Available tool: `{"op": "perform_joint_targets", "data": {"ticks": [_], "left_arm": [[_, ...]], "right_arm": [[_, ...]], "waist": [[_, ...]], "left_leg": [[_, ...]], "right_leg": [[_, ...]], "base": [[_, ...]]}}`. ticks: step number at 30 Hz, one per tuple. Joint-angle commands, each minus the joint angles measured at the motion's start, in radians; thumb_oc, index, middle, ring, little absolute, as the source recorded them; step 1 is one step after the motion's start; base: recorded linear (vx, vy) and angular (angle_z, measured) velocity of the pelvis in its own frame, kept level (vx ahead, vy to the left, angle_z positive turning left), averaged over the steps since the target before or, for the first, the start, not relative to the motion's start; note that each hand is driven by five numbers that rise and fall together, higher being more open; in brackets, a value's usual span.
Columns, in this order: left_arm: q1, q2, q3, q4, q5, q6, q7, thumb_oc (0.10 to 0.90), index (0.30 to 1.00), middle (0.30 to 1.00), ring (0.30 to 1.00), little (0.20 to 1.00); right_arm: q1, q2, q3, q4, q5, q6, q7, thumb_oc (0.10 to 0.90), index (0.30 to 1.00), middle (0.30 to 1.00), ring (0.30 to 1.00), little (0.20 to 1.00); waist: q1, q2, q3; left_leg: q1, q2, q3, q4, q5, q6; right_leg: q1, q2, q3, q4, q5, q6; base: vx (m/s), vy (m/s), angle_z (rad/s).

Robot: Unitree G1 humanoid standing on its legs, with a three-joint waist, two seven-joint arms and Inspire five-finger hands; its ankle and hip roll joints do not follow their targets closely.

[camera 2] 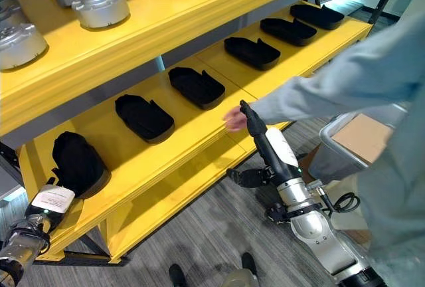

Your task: Move parts from the plastic box to the shelf.

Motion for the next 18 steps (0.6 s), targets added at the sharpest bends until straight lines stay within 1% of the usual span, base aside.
{"op": "perform_joint_targets", "data": {"ticks": [1, 4, 6, 7, 9, 10, 13, 16, 17, 18], "left_arm": [[-0.1, 0.128, 0.059, 0.036, -0.048, 0.099, 0.092, 0.9, 1.0, 1.0, 1.0, 1.0], [-0.121, 0.134, 0.054, 0.009, -0.088, 0.086, 0.103, 0.9, 1.0, 1.0, 1.0, 1.0], [-0.151, 0.127, 0.058, -0.041, -0.122, 0.055, 0.132, 0.9, 1.0, 1.0, 1.0, 1.0], [-0.155, 0.122, 0.056, -0.059, -0.152, 0.056, 0.148, 0.9, 1.0, 1.0, 1.0, 1.0], [-0.158, 0.112, 0.055, -0.073, -0.168, 0.066, 0.17, 0.9, 1.0, 1.0, 1.0, 1.0], [-0.157, 0.099, 0.065, -0.089, -0.213, 0.083, 0.215, 0.9, 1.0, 1.0, 1.0, 1.0], [-0.157, 0.09, 0.112, -0.122, -0.324, 0.074, 0.313, 0.9, 1.0, 1.0, 1.0, 1.0], [-0.136, 0.071, 0.184, -0.179, -0.424, 0.071, 0.404, 0.9, 1.0, 1.0, 1.0, 1.0], [-0.125, 0.063, 0.222, -0.205, -0.43, 0.056, 0.426, 0.9, 1.0, 1.0, 1.0, 1.0], [-0.12, 0.062, 0.235, -0.216, -0.44, 0.04, 0.44, 0.9, 1.0, 1.0, 1.0, 1.0]], "right_arm": [[-0.118, -0.001, -0.012, -0.092, 0.008, -0.073, -0.064, 0.9, 1.0, 1.0, 1.0, 1.0], [-0.115, 0.001, -0.014, -0.085, 0.006, -0.08, -0.067, 0.9, 1.0, 1.0, 1.0, 1.0], [-0.104, 0.007, -0.019, -0.091, 0.005, -0.079, -0.076, 0.9, 1.0, 1.0, 1.0, 1.0], [-0.1, 0.009, -0.021, -0.09, 0.004, -0.081, -0.077, 0.9, 1.0, 1.0, 1.0, 1.0], [-0.096, 0.013, -0.021, -0.09, 0.003, -0.083, -0.079, 0.9, 1.0, 1.0, 1.0, 1.0], [-0.094, 0.017, -0.02, -0.089, 0.0, -0.084, -0.084, 0.9, 1.0, 1.0, 1.0, 1.0], [-0.081, 0.028, -0.021, -0.087, -0.006, -0.092, -0.089, 0.9, 1.0, 1.0, 1.0, 1.0], [-0.059, 0.047, -0.02, -0.095, -0.024, -0.101, -0.097, 0.9, 1.0, 1.0, 1.0, 1.0], [-0.052, 0.056, -0.018, -0.092, -0.03, -0.107, -0.104, 0.9, 1.0, 1.0, 1.0, 1.0], [-0.05, 0.058, -0.017, -0.092, -0.03, -0.108, -0.103, 0.9, 1.0, 1.0, 1.0, 1.0]], "waist": [[0.026, 0.016, -0.066], [0.026, 0.015, -0.065], [0.03, 0.011, -0.066], [0.031, 0.009, -0.066], [0.033, 0.007, -0.066], [0.036, 0.005, -0.067], [0.042, 0.0, -0.073], [0.049, -0.006, -0.076], [0.053, -0.009, -0.078], [0.053, -0.01, -0.079]], "left_leg": [[0.011, -0.016, 0.004, 0.115, -0.145, 0.041], [0.011, -0.017, 0.0, 0.112, -0.144, 0.041], [0.011, -0.018, -0.006, 0.108, -0.144, 0.041], [0.012, -0.018, -0.009, 0.106, -0.143, 0.041], [0.012, -0.018, -0.013, 0.104, -0.142, 0.041], [0.013, -0.018, -0.016, 0.101, -0.14, 0.041], [0.016, -0.019, -0.025, 0.093, -0.137, 0.041], [0.02, -0.016, -0.036, 0.085, -0.133, 0.039], [0.022, -0.014, -0.039, 0.083, -0.133, 0.037], [0.023, -0.013, -0.04, 0.082, -0.133, 0.037]], "right_leg": [[-0.084, -0.026, -0.087, 0.065, 0.035, 0.02], [-0.084, -0.024, -0.088, 0.065, 0.034, 0.019], [-0.082, -0.022, -0.089, 0.064, 0.032, 0.02], [-0.082, -0.021, -0.089, 0.064, 0.032, 0.02], [-0.081, -0.02, -0.09, 0.064, 0.032, 0.019], [-0.08, -0.019, -0.092, 0.064, 0.031, 0.019], [-0.076, -0.016, -0.093, 0.06, 0.029, 0.016], [-0.069, -0.01, -0.092, 0.056, 0.024, 0.011], [-0.065, -0.007, -0.094, 0.055, 0.022, 0.009], [-0.063, -0.007, -0.095, 0.054, 0.021, 0.009]], "base": [[0.0, 0.0, 0.0], [-0.01, -0.023, 0.01], [-0.02, -0.062, 0.05], [-0.01, -0.061, 0.13], [-0.01, -0.047, 0.11], [-0.01, -0.061, 0.01], [-0.01, -0.084, -0.02], [-0.01, -0.098, 0.02], [-0.01, -0.1, 0.02], [0.0, -0.077, -0.01]]}}
